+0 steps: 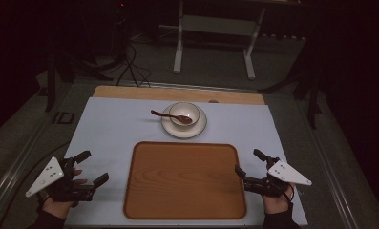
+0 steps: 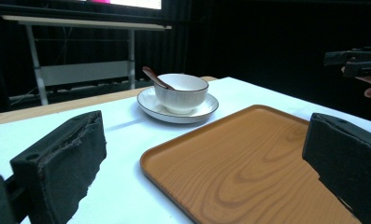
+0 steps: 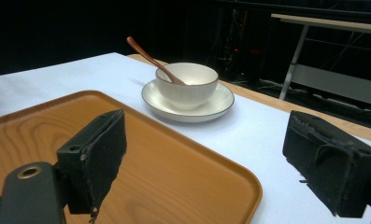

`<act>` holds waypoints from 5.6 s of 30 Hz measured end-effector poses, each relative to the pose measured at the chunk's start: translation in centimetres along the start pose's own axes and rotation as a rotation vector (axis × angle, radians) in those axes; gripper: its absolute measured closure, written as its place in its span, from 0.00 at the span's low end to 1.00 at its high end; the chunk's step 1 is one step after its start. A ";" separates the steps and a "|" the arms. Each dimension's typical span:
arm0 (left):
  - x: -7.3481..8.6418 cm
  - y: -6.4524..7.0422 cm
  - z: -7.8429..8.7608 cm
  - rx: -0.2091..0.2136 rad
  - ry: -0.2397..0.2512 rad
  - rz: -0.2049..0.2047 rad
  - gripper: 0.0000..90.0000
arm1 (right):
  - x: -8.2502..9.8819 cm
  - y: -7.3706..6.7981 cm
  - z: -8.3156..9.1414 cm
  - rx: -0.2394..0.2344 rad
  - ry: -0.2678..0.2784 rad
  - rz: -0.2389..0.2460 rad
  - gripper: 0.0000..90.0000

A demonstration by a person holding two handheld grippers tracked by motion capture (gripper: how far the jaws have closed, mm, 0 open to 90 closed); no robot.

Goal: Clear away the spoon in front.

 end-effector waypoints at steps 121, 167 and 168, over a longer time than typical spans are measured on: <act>3.6 -2.8 -25.9 -0.590 0.089 0.773 0.93 | -0.3 -0.7 0.3 -0.044 0.020 -0.037 0.16; -6.4 -5.6 -16.4 -0.014 -0.097 0.441 0.93 | -0.1 -1.0 -0.1 -0.047 0.008 -0.028 0.16; -6.4 -5.4 -16.0 0.020 -0.113 0.426 0.93 | -0.1 -1.0 -0.1 -0.048 0.007 -0.029 0.16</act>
Point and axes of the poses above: each handheld gripper's, and its own axes: z roughly backward along the jaws, x roughly out of its underside, y roughly to its right, the point moved 4 cm from there along -z, roughly forward along the jaws, and after that the axes turned 11 degrees about y, right-handed, at the moved point
